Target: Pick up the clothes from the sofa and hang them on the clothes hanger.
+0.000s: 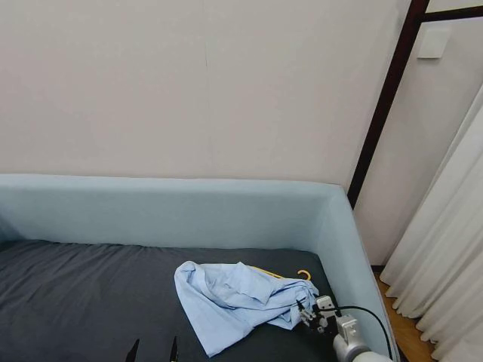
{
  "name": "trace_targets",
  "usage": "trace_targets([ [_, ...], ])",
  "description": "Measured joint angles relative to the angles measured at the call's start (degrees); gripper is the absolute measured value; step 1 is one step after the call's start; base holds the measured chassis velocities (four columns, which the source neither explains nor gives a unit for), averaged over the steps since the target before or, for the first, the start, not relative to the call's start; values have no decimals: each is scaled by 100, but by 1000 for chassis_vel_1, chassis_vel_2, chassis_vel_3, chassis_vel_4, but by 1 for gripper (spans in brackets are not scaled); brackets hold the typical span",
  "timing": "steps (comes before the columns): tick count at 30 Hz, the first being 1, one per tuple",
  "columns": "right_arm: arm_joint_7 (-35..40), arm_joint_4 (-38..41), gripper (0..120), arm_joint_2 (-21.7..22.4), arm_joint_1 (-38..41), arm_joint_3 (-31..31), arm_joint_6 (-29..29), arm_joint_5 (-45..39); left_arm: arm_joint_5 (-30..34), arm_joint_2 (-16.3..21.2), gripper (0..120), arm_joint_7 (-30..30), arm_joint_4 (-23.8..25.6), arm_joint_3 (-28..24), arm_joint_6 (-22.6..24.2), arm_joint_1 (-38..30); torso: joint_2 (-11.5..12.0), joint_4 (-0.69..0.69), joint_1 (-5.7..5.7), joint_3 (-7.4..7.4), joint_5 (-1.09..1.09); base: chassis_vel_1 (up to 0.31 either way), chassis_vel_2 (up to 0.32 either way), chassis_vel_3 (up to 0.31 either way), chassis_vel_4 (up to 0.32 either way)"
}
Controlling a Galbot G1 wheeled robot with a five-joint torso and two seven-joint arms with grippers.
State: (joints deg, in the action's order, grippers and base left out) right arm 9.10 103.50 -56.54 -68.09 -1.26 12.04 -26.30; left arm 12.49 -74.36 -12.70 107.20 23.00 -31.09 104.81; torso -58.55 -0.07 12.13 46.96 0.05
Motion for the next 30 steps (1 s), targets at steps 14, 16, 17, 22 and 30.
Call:
trace_targets([
  [14, -405, -1510, 100, -783, 1208, 1481, -265, 400, -11, 122, 100, 34, 3, 217, -234, 357, 0, 0, 1, 0, 2, 0, 0, 0, 0],
  [16, -417, -1813, 100, -947, 1402, 1617, -286, 440, -36, 82, 100, 36, -1, 210, -246, 374, 0, 0, 1, 1, 1, 0, 0, 0, 0],
  [17, -422, -1971, 100, -1039, 1508, 1665, -298, 449, -55, 62, 100, 37, -5, 200, -249, 381, 1, -1, 1, 1, -1, 0, 0, 0, 0],
  [22, -461, -2928, 100, -1550, 2149, 1823, -403, 500, -133, 4, 100, 40, -39, 179, -281, 410, 1, 0, 1, 1, 1, 0, 0, 0, 0],
  [30, -516, -3661, 98, -1962, 2630, 2076, -472, 217, -170, -30, 100, 42, -96, 167, -294, 372, 1, 0, 1, 1, 0, 0, 0, 0, 0],
])
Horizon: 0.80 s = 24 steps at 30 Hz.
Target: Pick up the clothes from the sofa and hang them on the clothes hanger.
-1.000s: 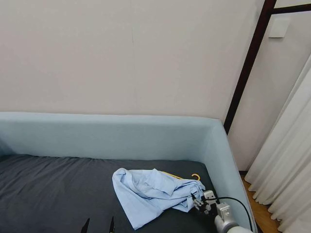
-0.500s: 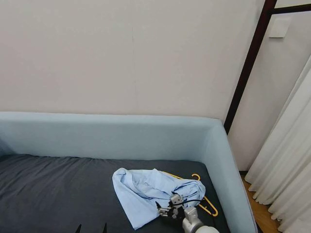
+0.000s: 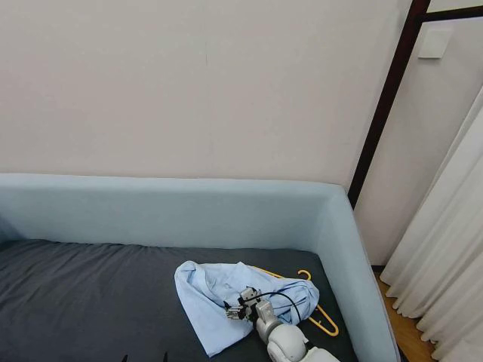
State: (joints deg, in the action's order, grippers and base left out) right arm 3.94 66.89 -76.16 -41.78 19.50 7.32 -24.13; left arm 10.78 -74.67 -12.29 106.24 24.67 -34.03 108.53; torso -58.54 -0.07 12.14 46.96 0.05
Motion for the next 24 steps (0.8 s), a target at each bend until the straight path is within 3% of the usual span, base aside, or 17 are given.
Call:
trace_targets([
  [5, -76, -524, 97, -359, 223, 109, -102, 26, 3, -9, 100, 1, -46, 14, -23, -7, 0, 1, 0, 0, -1, 0, 0, 0, 0],
  [9, -103, -969, 88, -587, 393, 196, -196, 124, 13, -17, 100, -1, -65, 49, -64, 12, 0, 1, 0, 0, -1, 0, 0, 0, 0],
  [18, -159, -1517, 50, -743, 476, 132, -382, 136, 21, -75, 100, 0, -123, 66, -153, 51, 0, 0, 0, 0, -1, 0, 0, 0, 0],
  [24, -138, -1420, 33, -765, 450, 44, -453, 67, 22, -70, 100, 3, -127, 55, -154, 22, 0, 0, 0, 0, -2, 0, 0, 0, 0],
])
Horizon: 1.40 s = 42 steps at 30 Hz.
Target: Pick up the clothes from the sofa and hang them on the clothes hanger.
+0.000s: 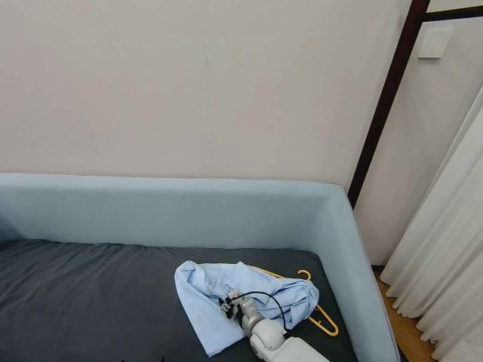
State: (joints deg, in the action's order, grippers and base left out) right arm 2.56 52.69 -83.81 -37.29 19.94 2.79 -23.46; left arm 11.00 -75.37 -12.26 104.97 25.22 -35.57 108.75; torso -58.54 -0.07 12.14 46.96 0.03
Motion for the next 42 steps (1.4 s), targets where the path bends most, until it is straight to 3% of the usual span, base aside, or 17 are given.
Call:
trace_targets([
  [8, -41, 491, 2, 274, -55, 104, -56, -502, 16, 11, 100, 5, -47, -15, -24, -56, 0, 0, 0, 0, 0, 0, 0, 0, 0],
  [14, 0, 1102, 0, 611, -31, 96, -32, -737, 81, 61, 100, 7, -84, -29, -25, -141, 0, 0, 0, 0, -2, 0, 0, 0, 0],
  [20, 69, 2387, 0, 1491, 39, 191, 199, -988, 257, 285, 100, 41, 22, -13, 92, -297, 0, 0, 0, -1, -1, 0, 0, 0, 0],
  [23, 7, 3242, 0, 2085, -52, 299, 232, -964, 415, 629, 100, 102, 146, 3, 232, -463, 0, 1, 0, 0, -2, 0, 0, 0, 0],
  [25, -29, 3472, 0, 2251, -113, 308, 231, -914, 463, 761, 100, 112, 189, 15, 278, -538, -1, 1, 0, 0, -2, 0, 0, 0, 0],
  [27, -100, 3911, 0, 2563, -281, 283, 215, -817, 638, 1242, 100, 165, 296, 15, 422, -727, -1, 1, 0, 0, 0, 0, 0, 0, 0],
  [28, -100, 3911, 0, 2563, -281, 283, 215, -817, 638, 1242, 100, 165, 296, 15, 422, -727, -1, 1, 0, 0, 0, 0, 0, 0, 0],
  [30, -132, 4152, 0, 2743, -408, 194, 204, -790, 790, 1652, 100, 247, 360, 2, 515, -914, -1, -1, -1, 0, -2, 0, 0, 0, 0],
  [32, -211, 4442, 0, 2985, -573, -1, 153, -772, 1073, 2288, 100, 424, 328, -66, 587, -1263, -1, -1, -1, -1, 0, 0, 0, 0, 0],
  [33, -211, 4442, 0, 2985, -573, -1, 153, -772, 1073, 2288, 100, 424, 328, -66, 587, -1263, -1, -1, -1, -1, 0, 0, 0, 0, 0],
  [37, -261, 4707, 0, 3263, -726, -294, 101, -831, 1571, 3023, 100, 797, -179, -257, 613, -1901, -1, -2, 0, 0, 2, 0, 0, 0, 0],
  [39, -258, 4745, 0, 3298, -748, -347, 101, -857, 1665, 3125, 100, 859, -301, -293, 621, -2008, -1, -2, 0, 0, -1, 0, 0, 0, 0],
  [42, -199, 4897, 0, 3411, -847, -629, 159, -1048, 1846, 3406, 100, 1162, -945, -644, 636, -2546, -1, 3, 0, 1, 2, 0, 0, 0, 0],
])
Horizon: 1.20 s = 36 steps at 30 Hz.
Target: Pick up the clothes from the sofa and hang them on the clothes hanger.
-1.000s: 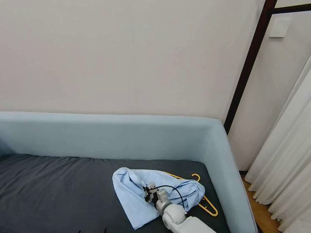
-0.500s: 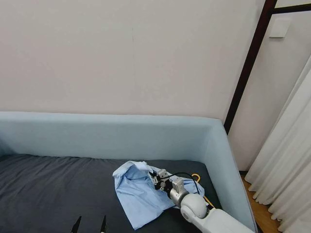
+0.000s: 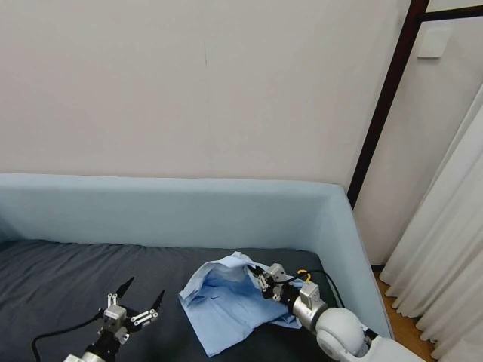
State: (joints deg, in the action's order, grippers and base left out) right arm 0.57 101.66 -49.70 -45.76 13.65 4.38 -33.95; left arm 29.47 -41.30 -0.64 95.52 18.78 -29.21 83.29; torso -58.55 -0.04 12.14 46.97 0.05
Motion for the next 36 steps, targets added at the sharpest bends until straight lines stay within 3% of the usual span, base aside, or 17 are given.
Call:
trace_targets([
  [7, 22, 240, 0, 210, -50, -228, 50, -208, 110, 82, 99, 514, -584, -723, -50, -760, 0, -2, 0, 0, -3, 0, 0, 0, 0],
  [11, 18, 386, 0, 314, -60, -272, 59, -251, 124, 109, 99, 877, -911, -1488, -128, -1389, 0, -4, 0, -1, -2, 0, 0, 0, 0],
  [15, 9, 470, 0, 366, -87, -279, 62, -247, 138, 35, 99, 1043, -1161, -1926, -155, -1917, 0, -2, 0, 0, -2, 0, 0, 0, 0],
  [23, 5, 541, 0, 343, -76, -277, 77, -249, 218, -196, 84, 1205, -1501, -2223, -95, -2352, 0, -2, 0, -1, -3, 0, 0, 0, 0],
  [28, 41, 646, 0, 277, -45, -222, 160, -267, 192, -373, 64, 1320, -1726, -2354, -80, -2496, 0, -2, 0, -1, -3, 0, 0, 0, 0],
  [33, 90, 776, 0, 284, -44, -213, 217, -343, 154, -455, 77, 1343, -1923, -2489, -36, -2629, 0, -2, 0, -1, -2, 0, 0, 0, 0],
  [36, 103, 810, 0, 323, -47, -216, 224, -370, 149, -493, 79, 1347, -2023, -2538, -17, -2659, 0, -3, 0, -1, -2, 0, 0, 0, 0],
])
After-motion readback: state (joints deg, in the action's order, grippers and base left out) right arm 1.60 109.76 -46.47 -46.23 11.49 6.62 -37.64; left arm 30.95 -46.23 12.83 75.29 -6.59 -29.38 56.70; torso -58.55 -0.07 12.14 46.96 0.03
